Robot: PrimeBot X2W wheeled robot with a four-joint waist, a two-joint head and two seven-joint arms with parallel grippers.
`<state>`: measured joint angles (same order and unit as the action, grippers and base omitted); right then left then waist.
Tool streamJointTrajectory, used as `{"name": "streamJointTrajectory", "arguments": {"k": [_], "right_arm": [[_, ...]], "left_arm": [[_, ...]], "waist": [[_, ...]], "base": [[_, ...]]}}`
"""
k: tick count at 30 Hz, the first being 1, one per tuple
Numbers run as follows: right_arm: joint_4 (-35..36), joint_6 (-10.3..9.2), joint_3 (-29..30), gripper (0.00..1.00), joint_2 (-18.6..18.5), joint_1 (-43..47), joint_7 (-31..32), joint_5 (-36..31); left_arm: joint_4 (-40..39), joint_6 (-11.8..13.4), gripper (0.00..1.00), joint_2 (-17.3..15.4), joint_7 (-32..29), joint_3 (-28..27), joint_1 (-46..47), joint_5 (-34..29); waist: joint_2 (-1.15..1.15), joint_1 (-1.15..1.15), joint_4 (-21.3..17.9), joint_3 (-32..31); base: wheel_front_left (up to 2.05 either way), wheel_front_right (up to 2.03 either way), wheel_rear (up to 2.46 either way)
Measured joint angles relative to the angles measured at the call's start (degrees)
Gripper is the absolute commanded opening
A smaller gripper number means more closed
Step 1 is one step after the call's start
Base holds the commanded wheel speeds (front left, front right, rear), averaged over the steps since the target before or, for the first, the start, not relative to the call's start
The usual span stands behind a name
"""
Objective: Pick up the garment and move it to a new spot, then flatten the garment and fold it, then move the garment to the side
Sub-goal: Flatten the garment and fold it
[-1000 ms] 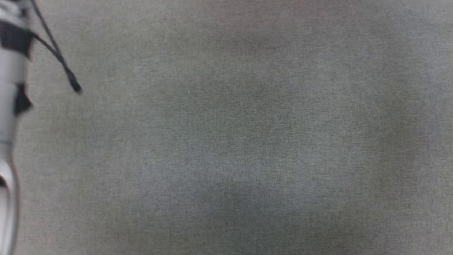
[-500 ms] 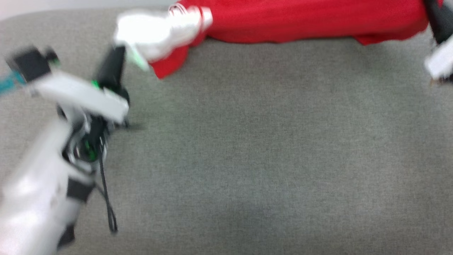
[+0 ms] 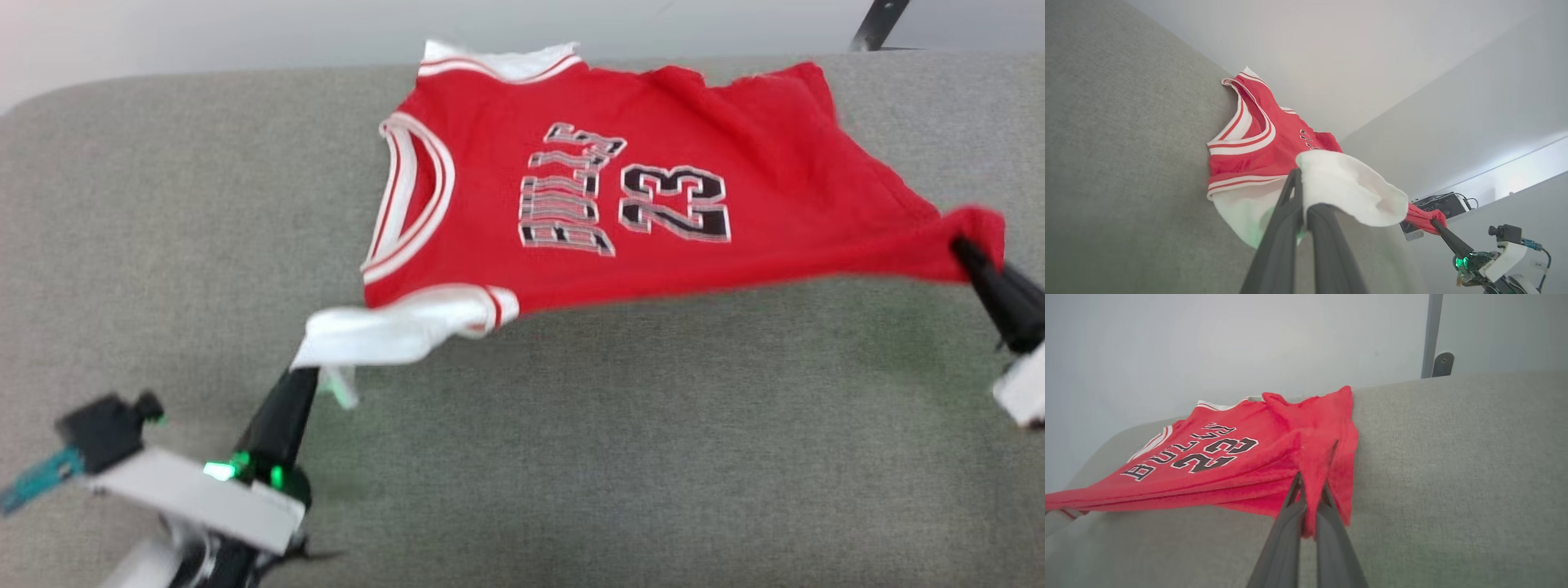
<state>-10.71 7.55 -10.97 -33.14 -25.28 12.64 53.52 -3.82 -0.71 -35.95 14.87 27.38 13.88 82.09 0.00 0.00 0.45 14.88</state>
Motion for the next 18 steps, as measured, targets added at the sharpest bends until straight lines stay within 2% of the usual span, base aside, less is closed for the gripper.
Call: {"name": "streamJointTrajectory", "arguments": {"k": [6, 11, 14, 18], "right_arm": [[10.9, -0.01, 6.3, 0.00, 1.0, 9.8, 6.1, -3.3], [18.4, -0.01, 12.5, 0.00, 2.2, 16.5, 11.3, -4.4], [21.1, -0.01, 15.5, 0.00, 3.7, 18.6, 13.6, -5.2], [21.9, -0.01, 17.2, 0.00, 6.1, 18.6, 16.0, -6.3]], "left_arm": [[-12.2, 4.5, 0.00, -1.3, 0.1, -5.4, -12.0, -3.5], [-22.0, 8.0, 0.00, -2.9, 0.1, -7.4, -20.1, -6.3], [-25.7, 8.8, 0.00, -3.5, 0.1, -7.5, -20.9, -7.2], [-24.6, 9.5, 0.00, -3.8, -1.1, -7.2, -16.7, -8.8]], "waist": [[0.00, 0.00, -1.2, 0.1], [0.00, 0.00, -1.7, 0.9], [0.00, 0.00, -1.7, 1.5], [0.00, 0.00, -1.5, 2.6]], "base": [[0.00, 0.00, 0.00], [0.00, 0.00, 0.00], [0.00, 0.00, 0.00], [0.00, 0.00, 0.00]]}}
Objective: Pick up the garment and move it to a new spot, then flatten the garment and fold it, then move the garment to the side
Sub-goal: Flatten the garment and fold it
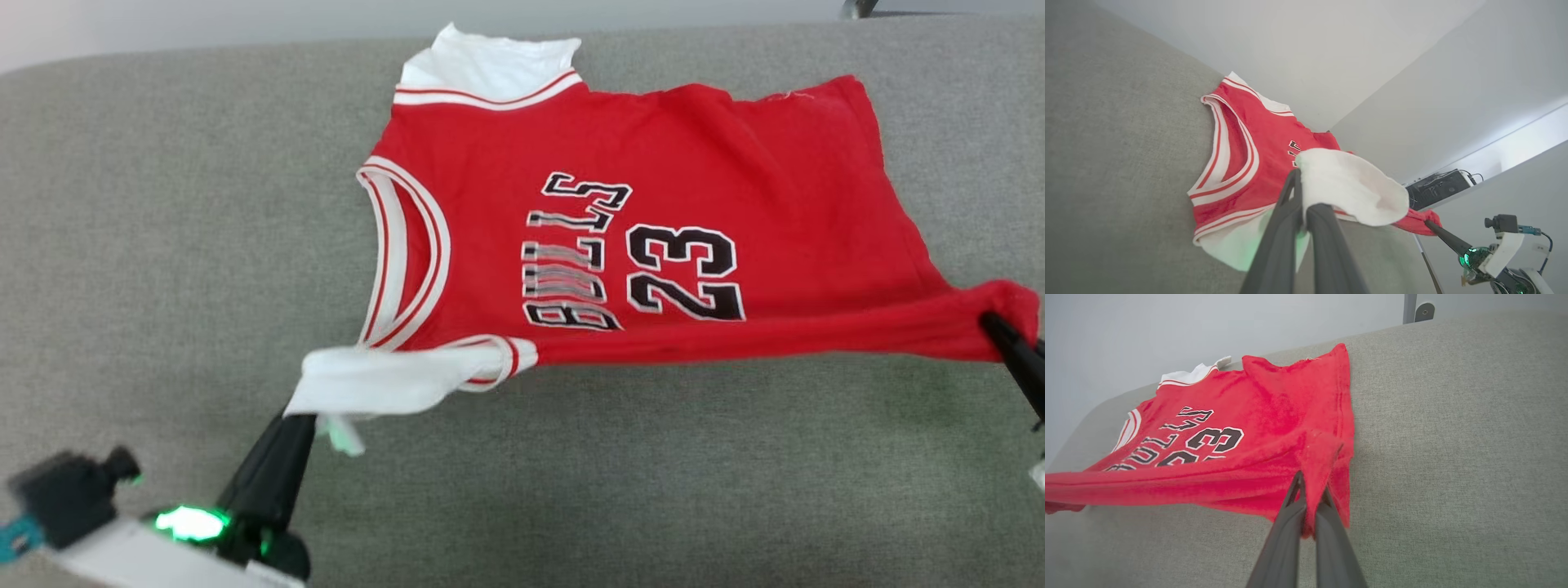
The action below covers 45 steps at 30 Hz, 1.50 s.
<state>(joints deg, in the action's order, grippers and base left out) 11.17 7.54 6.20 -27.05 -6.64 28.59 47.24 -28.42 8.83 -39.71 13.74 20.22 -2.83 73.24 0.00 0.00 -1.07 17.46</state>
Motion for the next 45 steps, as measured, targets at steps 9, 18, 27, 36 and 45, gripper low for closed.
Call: {"name": "streamJointTrajectory", "arguments": {"k": [9, 18, 27, 36, 45], "right_arm": [[-5.0, 0.00, 0.1, 0.00, 4.6, -9.3, 1.9, -5.4], [-10.3, 0.00, -1.3, 0.00, 6.7, -13.7, 0.9, -9.2], [-14.3, 0.00, -3.1, 0.00, 6.7, -14.3, -1.7, -10.5], [-16.3, 0.00, -4.1, 0.00, 6.8, -15.3, -3.7, -11.2], [-17.8, 0.00, -5.3, 0.00, 6.8, -16.0, -4.7, -11.2]], "left_arm": [[12.2, -1.9, 0.00, 3.2, -5.0, 2.6, 15.2, -0.4], [25.9, -3.4, 0.00, 7.6, -4.7, 7.3, 25.5, -7.0], [36.3, -3.3, 0.00, 9.7, -3.2, 10.4, 28.3, -11.8], [43.5, -4.7, 0.00, 11.5, -4.3, 13.0, 31.9, -13.2], [47.1, -6.0, 0.00, 12.1, -5.5, 13.8, 33.7, -13.2]], "waist": [[0.00, 0.00, -0.3, 3.2], [0.00, 0.00, -0.5, 7.8], [0.00, 0.00, -0.2, 9.5], [0.00, 0.00, 0.0, 9.6], [0.00, 0.00, -0.2, 9.0]], "base": [[0.00, 0.00, 0.00], [0.00, 0.00, 0.00], [0.00, 0.00, 0.00], [0.00, 0.00, 0.00], [0.00, 0.00, 0.00]]}}
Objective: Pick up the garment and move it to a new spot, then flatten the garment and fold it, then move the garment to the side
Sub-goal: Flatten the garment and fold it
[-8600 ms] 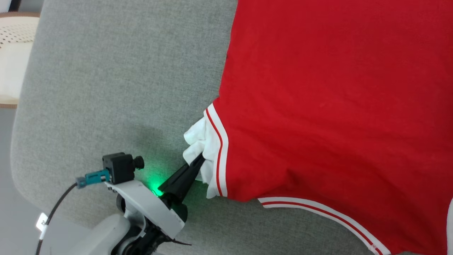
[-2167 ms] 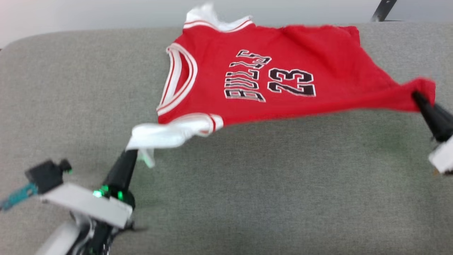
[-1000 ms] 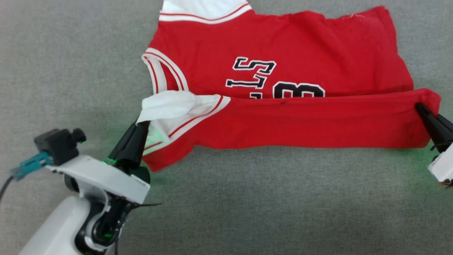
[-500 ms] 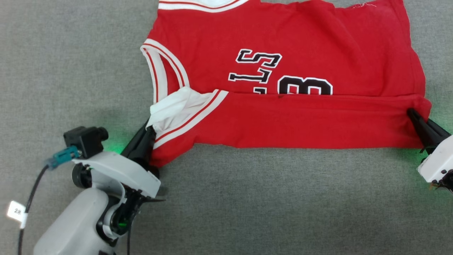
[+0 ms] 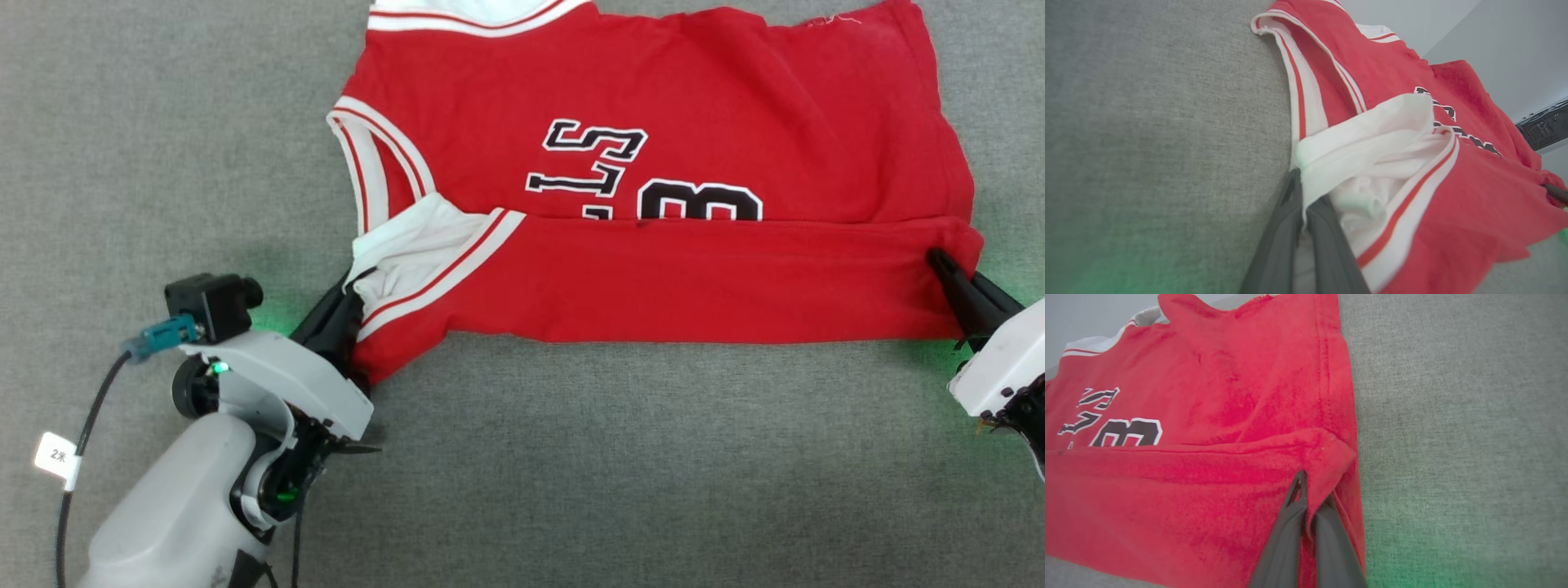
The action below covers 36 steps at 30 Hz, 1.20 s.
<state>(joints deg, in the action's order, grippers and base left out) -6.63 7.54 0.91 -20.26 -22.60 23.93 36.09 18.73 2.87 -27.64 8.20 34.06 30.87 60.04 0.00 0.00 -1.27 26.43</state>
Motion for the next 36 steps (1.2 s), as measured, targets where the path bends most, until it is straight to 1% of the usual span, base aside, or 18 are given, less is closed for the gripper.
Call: {"name": "streamJointTrajectory", "arguments": {"k": [2, 3, 4, 5, 6, 7, 8, 11, 15, 16, 18, 21, 24, 27, 30, 32, 34, 36], "right_arm": [[-0.4, 0.00, -0.2, 0.00, 0.0, 0.0, -0.2, 0.1], [-0.5, 0.00, -0.2, 0.00, 0.0, 0.0, -0.4, 0.1], [-0.7, 0.00, -0.3, 0.11, 0.0, 0.0, -0.6, 0.1], [-0.7, 0.00, -0.3, 0.35, 0.0, 0.0, -0.8, 0.2], [-0.8, 0.00, -0.3, 0.77, 0.0, 0.0, -1.1, 0.2], [-0.8, 0.00, -0.3, 1.00, -0.1, 0.0, -1.3, 0.2], [-0.8, 0.00, -0.4, 1.00, -0.1, 0.0, -1.6, 0.2], [0.1, 0.00, -0.4, 1.00, -0.4, 0.2, -2.4, 0.2], [2.0, 0.00, 0.3, 1.00, -0.9, 0.9, -4.3, 0.0], [2.6, -0.01, 0.5, 1.00, -0.9, 1.1, -4.7, 0.0], [3.5, -0.01, 0.9, 1.00, -0.7, 1.6, -5.3, 0.0], [5.4, 0.00, 1.5, 1.00, -0.6, 2.2, -5.5, 0.0], [7.2, -0.01, 2.1, 1.00, -0.3, 3.1, -5.5, 0.0], [8.6, 0.00, 2.5, 1.00, 0.0, 3.3, -5.3, 0.0], [9.4, 0.00, 2.7, 1.00, 0.3, 3.4, -4.8, 0.0], [9.5, 0.00, 2.7, 1.00, 0.5, 3.4, -4.8, -0.1], [9.5, 0.00, 2.4, 1.00, 0.8, 3.4, -4.8, -0.1], [9.3, 0.00, 2.2, 1.00, 1.1, 3.5, -4.8, 0.0]], "left_arm": [[0.6, -0.4, 0.03, 0.1, -0.2, 0.2, 0.2, 0.0], [0.8, -0.6, 0.09, 0.0, -0.3, 0.3, 0.3, 0.0], [1.0, -0.9, 0.25, 0.0, -0.3, 0.3, 0.4, 0.0], [1.1, -0.9, 0.40, 0.0, -0.3, 0.3, 0.4, 0.0], [1.1, -1.0, 0.63, -0.1, -0.3, 0.3, 0.4, 0.0], [1.0, -1.2, 0.87, -0.2, -0.3, 0.4, 0.4, 0.0], [0.8, -1.4, 1.00, -0.5, -0.3, 0.3, 0.3, 0.0], [-0.8, -1.3, 1.00, -2.5, -0.7, -0.1, -0.4, 0.1], [-5.8, 0.7, 1.00, -6.7, -3.2, -0.3, -0.5, -1.1], [-7.3, 0.8, 1.00, -7.9, -4.2, -0.3, -0.4, -1.3], [-10.8, 1.9, 1.00, -10.6, -6.2, -0.5, -0.4, -1.7], [-16.8, 3.0, 1.00, -14.3, -10.8, -1.1, -0.1, -0.9], [-22.5, 3.3, 1.00, -17.7, -17.5, -1.1, 0.8, 1.6], [-27.0, 3.1, 1.00, -21.7, -26.9, 0.1, 2.0, 4.9], [-29.1, 3.2, 1.00, -23.7, -34.6, 0.9, 3.8, 8.4], [-29.4, 2.8, 1.00, -25.1, -39.8, 2.3, 4.5, 9.8], [-29.0, 2.9, 1.00, -25.6, -44.3, 3.8, 5.0, 11.5], [-28.2, 2.6, 1.00, -25.9, -47.7, 5.7, 5.6, 11.4]], "waist": [[0.00, 0.00, 0.0, -0.4], [0.00, 0.00, 0.0, -0.6], [0.00, 0.00, 0.0, -0.8], [0.00, 0.00, 0.1, -1.0], [0.00, 0.00, 0.1, -1.3], [0.00, 0.00, 0.2, -1.6], [0.00, 0.00, 0.2, -1.9], [0.00, 0.00, 0.5, -3.0], [0.00, 0.00, 1.0, -4.6], [0.00, 0.00, 1.1, -5.0], [0.00, 0.00, 1.3, -5.9], [0.00, 0.00, 1.3, -7.1], [0.00, 0.00, 1.2, -8.0], [0.00, 0.00, 0.6, -8.4], [0.00, 0.00, -0.1, -8.5], [0.00, 0.00, -0.6, -8.5], [0.00, 0.00, -1.1, -8.5], [0.00, 0.00, -1.6, -8.4]], "base": [[0.00, 0.00, 0.00], [0.00, 0.00, 0.00], [0.00, 0.00, 0.00], [0.00, 0.00, 0.00], [0.00, 0.00, 0.00], [0.00, 0.00, 0.00], [0.00, 0.00, 0.00], [0.00, 0.00, 0.00], [0.00, 0.00, 0.00], [0.00, 0.00, 0.00], [0.00, 0.00, 0.00], [0.00, 0.00, 0.00], [0.00, 0.00, 0.00], [0.00, 0.00, 0.00], [0.00, 0.00, 0.00], [0.00, 0.00, 0.00], [0.00, 0.00, 0.00], [0.00, 0.00, 0.00]]}}
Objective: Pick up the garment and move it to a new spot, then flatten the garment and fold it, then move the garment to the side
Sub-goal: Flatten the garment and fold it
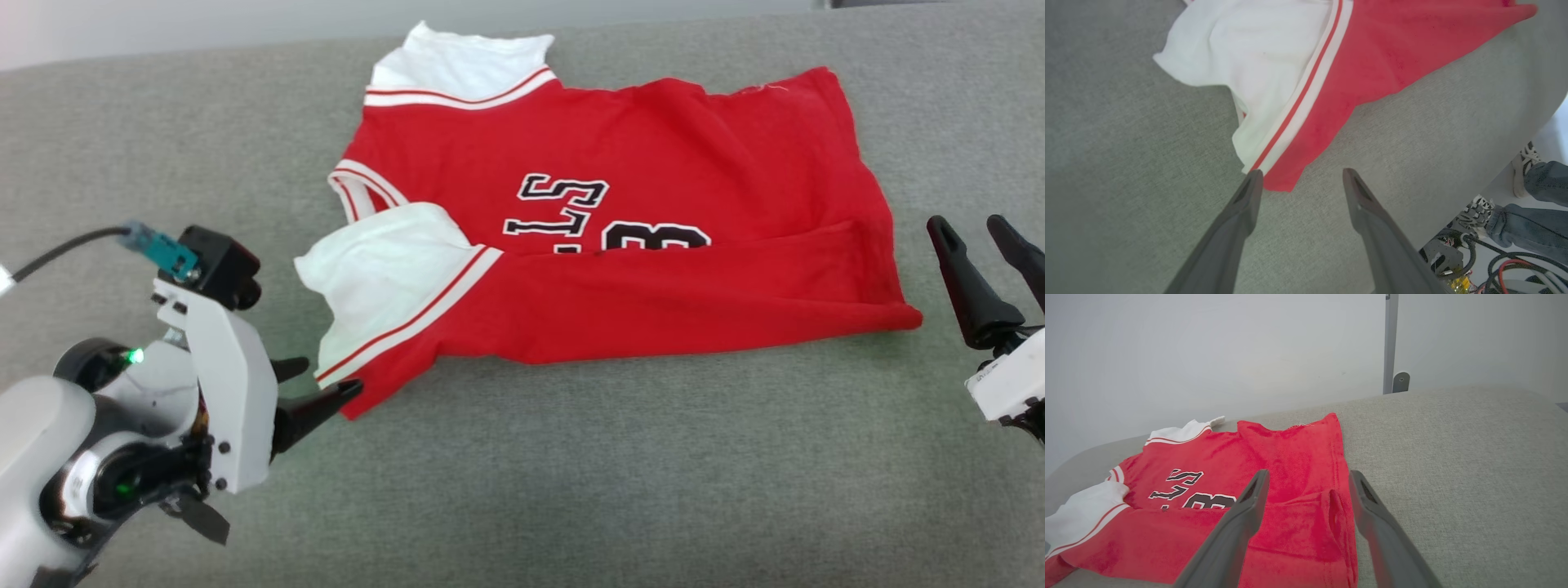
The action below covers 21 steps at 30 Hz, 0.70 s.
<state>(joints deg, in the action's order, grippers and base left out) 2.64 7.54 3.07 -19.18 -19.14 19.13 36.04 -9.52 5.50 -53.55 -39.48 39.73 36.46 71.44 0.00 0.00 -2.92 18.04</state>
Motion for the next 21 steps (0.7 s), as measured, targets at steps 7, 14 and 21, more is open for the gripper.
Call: {"name": "streamJointTrajectory", "arguments": {"k": [7, 14, 21], "right_arm": [[-1.0, -0.01, -0.6, 1.00, 0.4, -0.1, -0.5, 0.3], [-1.7, 0.00, -1.7, 1.00, 0.6, -0.7, -1.0, 0.7], [-1.9, -0.01, -1.8, 1.00, 0.6, -0.8, -1.0, 1.2]], "left_arm": [[7.5, -0.3, 1.00, 2.3, -2.2, 1.4, 2.1, 0.0], [14.8, -2.2, 1.00, 4.6, -3.8, 1.6, 3.3, 2.1], [17.9, -4.0, 1.00, 6.5, -3.6, 2.4, 4.3, 1.5]], "waist": [[0.00, 0.00, -2.0, 0.8], [0.00, 0.00, -3.8, 1.7], [0.00, 0.00, -4.9, 2.5]], "base": [[0.00, 0.00, 0.00], [0.00, 0.00, 0.00], [0.00, 0.00, 0.00]]}}
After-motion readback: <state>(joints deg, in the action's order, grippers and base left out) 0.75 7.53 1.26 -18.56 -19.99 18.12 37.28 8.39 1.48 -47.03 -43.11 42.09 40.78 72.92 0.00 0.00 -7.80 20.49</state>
